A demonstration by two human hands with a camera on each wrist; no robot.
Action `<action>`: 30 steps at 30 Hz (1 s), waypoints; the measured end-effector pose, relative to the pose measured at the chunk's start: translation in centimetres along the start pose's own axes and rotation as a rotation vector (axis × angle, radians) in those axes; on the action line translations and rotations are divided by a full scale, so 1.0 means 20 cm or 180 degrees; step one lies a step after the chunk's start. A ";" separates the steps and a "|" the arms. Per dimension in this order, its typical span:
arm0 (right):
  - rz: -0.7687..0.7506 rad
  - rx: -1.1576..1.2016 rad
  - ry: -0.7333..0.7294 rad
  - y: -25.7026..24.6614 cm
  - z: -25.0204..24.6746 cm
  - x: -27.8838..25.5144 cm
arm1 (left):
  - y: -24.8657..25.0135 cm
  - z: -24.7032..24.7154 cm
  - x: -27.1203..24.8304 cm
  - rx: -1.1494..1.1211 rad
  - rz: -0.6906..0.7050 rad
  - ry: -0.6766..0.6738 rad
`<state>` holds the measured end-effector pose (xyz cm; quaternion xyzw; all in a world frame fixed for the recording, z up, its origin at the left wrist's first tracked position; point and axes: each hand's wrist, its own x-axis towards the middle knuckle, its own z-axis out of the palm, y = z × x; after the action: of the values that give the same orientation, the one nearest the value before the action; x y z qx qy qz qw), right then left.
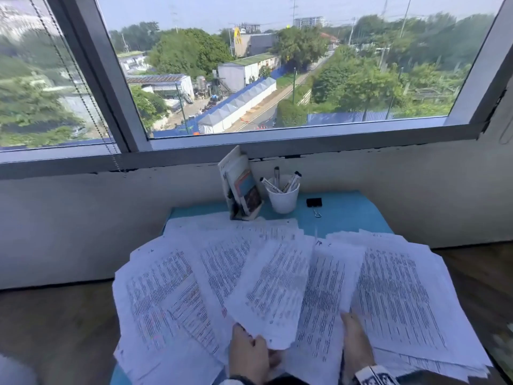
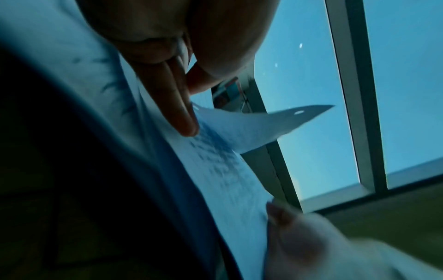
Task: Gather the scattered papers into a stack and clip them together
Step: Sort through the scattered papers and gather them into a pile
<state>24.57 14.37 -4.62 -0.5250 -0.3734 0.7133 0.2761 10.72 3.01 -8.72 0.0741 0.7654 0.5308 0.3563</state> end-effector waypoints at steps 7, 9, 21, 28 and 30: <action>-0.0466 -0.1139 0.0478 0.00 0.02 0.00 | 0.05 0.03 -0.22 0.0809 0.0293 -0.0506; -0.0470 -0.1341 0.0718 -0.02 -0.02 0.01 | 0.10 -0.03 -0.19 0.0907 0.0390 -0.0254; -0.0127 -0.1647 0.1203 -0.10 -0.23 0.04 | 0.38 -0.11 0.24 0.3622 0.0273 0.0102; 0.0089 -0.1645 0.0930 -0.12 -0.25 0.05 | 0.38 -0.07 0.26 0.3047 0.0060 -0.0041; 0.0091 -0.1676 0.0927 -0.11 -0.26 0.05 | 0.40 -0.10 0.24 0.2858 0.0319 -0.0095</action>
<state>29.13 17.70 -4.26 -0.6805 -0.4945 0.5130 0.1711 3.80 7.22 -3.73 0.2660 0.9100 0.1616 0.2737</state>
